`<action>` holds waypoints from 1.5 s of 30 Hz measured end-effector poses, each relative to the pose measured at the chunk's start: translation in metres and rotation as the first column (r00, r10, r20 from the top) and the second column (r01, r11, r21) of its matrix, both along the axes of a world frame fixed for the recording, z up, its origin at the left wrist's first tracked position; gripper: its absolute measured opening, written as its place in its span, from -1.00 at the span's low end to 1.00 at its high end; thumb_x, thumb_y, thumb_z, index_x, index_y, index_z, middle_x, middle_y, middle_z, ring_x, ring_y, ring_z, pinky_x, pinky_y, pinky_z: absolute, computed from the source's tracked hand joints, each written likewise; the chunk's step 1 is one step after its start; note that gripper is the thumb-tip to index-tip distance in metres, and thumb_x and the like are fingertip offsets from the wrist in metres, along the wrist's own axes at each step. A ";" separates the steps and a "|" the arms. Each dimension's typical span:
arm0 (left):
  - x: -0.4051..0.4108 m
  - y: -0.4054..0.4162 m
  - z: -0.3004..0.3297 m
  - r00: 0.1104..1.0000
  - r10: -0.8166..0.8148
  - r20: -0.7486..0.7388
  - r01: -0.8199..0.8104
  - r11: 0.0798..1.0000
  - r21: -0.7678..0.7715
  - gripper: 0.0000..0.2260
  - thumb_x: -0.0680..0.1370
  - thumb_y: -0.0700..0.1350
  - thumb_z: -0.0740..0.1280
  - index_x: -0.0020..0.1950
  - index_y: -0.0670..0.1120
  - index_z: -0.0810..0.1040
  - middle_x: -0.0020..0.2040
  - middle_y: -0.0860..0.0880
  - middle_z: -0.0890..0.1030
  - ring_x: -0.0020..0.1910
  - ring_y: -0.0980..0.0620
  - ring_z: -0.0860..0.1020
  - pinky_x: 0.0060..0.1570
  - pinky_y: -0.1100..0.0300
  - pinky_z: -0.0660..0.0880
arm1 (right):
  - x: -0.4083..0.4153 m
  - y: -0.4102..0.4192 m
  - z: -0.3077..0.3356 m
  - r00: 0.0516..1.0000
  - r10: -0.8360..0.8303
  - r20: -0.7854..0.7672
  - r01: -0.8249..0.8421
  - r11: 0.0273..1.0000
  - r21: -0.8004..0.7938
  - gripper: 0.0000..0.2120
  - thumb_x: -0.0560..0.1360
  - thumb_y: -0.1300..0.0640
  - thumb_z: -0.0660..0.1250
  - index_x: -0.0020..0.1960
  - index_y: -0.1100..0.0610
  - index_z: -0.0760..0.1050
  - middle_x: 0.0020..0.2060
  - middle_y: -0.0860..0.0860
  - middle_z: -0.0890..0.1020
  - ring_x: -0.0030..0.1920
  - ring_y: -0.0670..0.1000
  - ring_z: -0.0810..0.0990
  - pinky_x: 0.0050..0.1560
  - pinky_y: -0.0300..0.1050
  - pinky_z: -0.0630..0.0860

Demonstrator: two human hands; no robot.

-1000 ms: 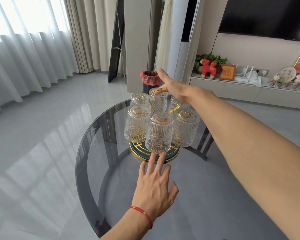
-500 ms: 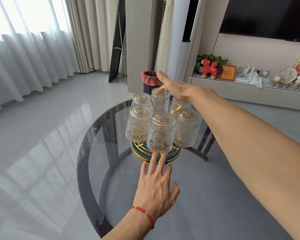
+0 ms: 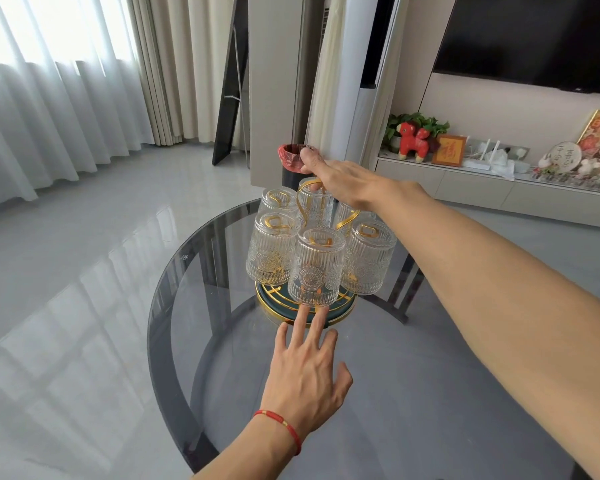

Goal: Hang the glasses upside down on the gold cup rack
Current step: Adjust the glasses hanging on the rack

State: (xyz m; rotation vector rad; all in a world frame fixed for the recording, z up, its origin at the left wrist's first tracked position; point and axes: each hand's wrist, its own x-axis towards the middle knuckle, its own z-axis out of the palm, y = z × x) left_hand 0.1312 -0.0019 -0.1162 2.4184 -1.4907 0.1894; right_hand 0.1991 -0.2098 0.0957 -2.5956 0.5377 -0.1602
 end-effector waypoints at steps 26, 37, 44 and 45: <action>0.000 0.001 0.003 1.000 -0.005 -0.025 0.005 1.000 0.030 -0.51 0.55 0.19 0.06 0.33 -0.05 0.47 0.63 -0.11 0.23 0.63 -0.24 0.05 0.48 -0.30 0.21 | 0.007 0.041 0.017 0.968 0.150 -0.199 -0.177 0.977 -0.123 -0.34 0.55 -0.22 -0.11 0.26 -0.02 0.67 0.42 0.05 0.55 0.33 0.05 0.51 0.48 0.19 0.30; -0.001 0.001 0.005 0.999 -0.010 -0.038 0.011 0.999 0.045 -0.48 0.56 0.19 0.03 0.38 -0.06 0.43 0.65 -0.12 0.16 0.64 -0.24 -0.02 0.51 -0.31 0.14 | 0.020 0.043 0.025 0.956 0.124 -0.266 -0.133 0.991 -0.019 -0.39 0.63 -0.19 -0.09 0.40 -0.02 0.60 0.52 -0.04 0.48 0.44 0.00 0.40 0.38 0.06 0.15; 0.000 0.001 0.005 0.999 -0.010 -0.037 0.012 0.999 0.036 -0.48 0.55 0.19 0.03 0.37 -0.06 0.44 0.64 -0.12 0.18 0.64 -0.24 -0.01 0.50 -0.32 0.16 | 0.028 0.045 0.025 0.948 0.100 -0.302 -0.136 0.985 -0.103 -0.33 0.55 -0.25 -0.11 0.46 -0.09 0.53 0.59 -0.04 0.38 0.55 0.10 0.32 0.56 0.25 0.09; 0.000 0.001 0.005 0.999 -0.009 -0.033 0.010 0.999 0.030 -0.48 0.55 0.18 0.04 0.36 -0.07 0.46 0.64 -0.13 0.19 0.64 -0.25 0.01 0.49 -0.32 0.18 | 0.029 0.046 0.025 0.949 0.095 -0.301 -0.134 0.985 -0.112 -0.33 0.54 -0.25 -0.11 0.46 -0.11 0.53 0.60 -0.03 0.37 0.56 0.11 0.31 0.57 0.25 0.09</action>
